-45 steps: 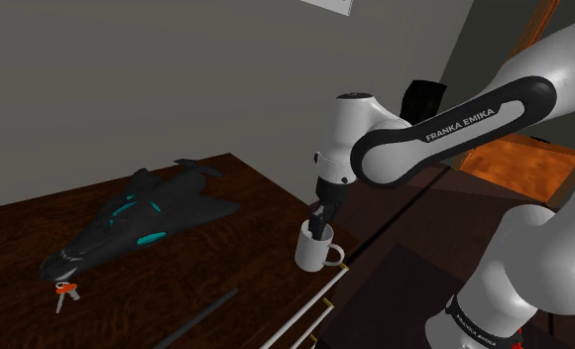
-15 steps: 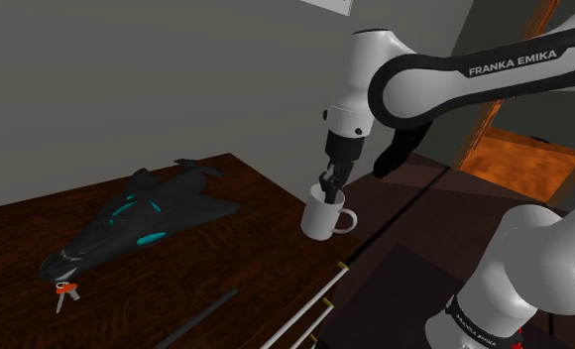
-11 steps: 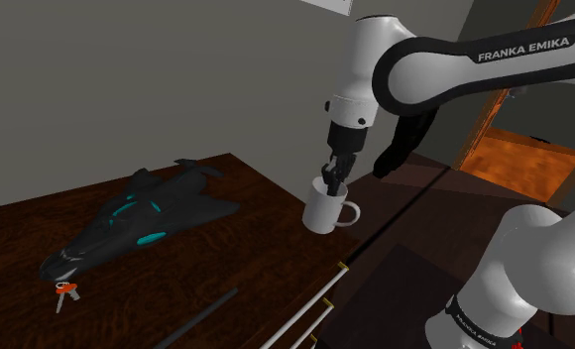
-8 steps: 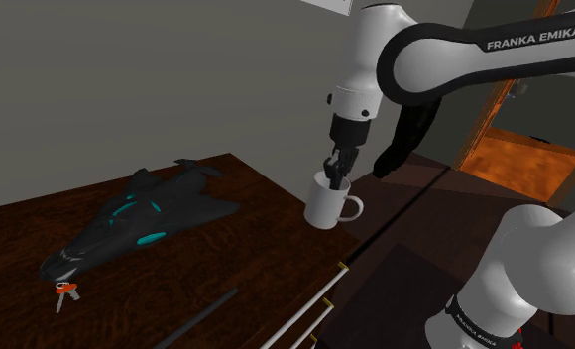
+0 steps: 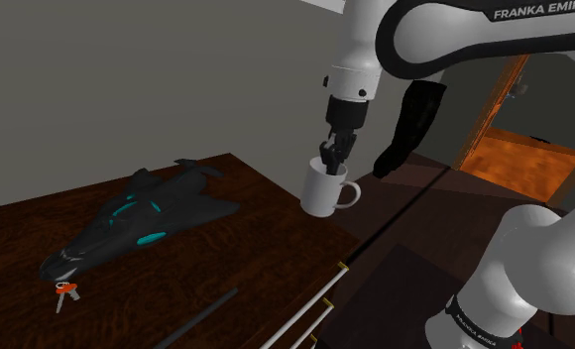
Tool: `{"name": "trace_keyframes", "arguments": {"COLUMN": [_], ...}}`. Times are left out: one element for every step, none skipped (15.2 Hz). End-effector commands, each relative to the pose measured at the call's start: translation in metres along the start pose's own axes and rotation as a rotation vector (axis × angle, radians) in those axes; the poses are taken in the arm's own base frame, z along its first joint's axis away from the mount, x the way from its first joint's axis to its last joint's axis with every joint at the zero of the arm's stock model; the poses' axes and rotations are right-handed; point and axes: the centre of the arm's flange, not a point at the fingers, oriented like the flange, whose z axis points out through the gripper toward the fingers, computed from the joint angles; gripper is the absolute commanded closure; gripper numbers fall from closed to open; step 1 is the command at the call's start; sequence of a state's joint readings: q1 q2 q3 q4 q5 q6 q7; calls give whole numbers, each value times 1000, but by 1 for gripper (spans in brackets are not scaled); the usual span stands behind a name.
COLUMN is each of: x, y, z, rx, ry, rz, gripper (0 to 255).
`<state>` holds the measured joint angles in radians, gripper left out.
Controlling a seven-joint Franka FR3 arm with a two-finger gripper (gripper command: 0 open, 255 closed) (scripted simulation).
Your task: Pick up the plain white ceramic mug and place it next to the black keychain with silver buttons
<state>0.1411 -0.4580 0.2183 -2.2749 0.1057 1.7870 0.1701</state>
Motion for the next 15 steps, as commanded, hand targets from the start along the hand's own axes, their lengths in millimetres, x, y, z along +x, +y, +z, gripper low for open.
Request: {"name": "trace_keyframes", "arguments": {"x": [13, 20, 28, 36, 44, 52, 60, 67, 75, 83, 91, 99, 107, 114, 122], "y": [-20, -31, -41, -52, -63, -73, -84, -95, -105, -116, -126, -137, -148, -158, -169], "z": [-2, -2, -2, -3, -3, -3, -4, -4, -5, -5, -5, -6, -6, -6, -7], "rx": [0, 0, 0, 0, 0, 0, 0, 0, 0, 0, 0, 0, 0, 0, 0], "ry": [-1, -1, -1, -1, -1, -1, -1, -1, -1, -1, -1, -1, -1, -1, -1], "rz": [0, 0, 0, 0, 0, 0, 0, 0, 0, 0, 0, 0, 0, 0, 0], "gripper": [255, 255, 255, 255, 255, 255, 255, 255, 255, 255, 255, 255, 255, 255, 255]}}
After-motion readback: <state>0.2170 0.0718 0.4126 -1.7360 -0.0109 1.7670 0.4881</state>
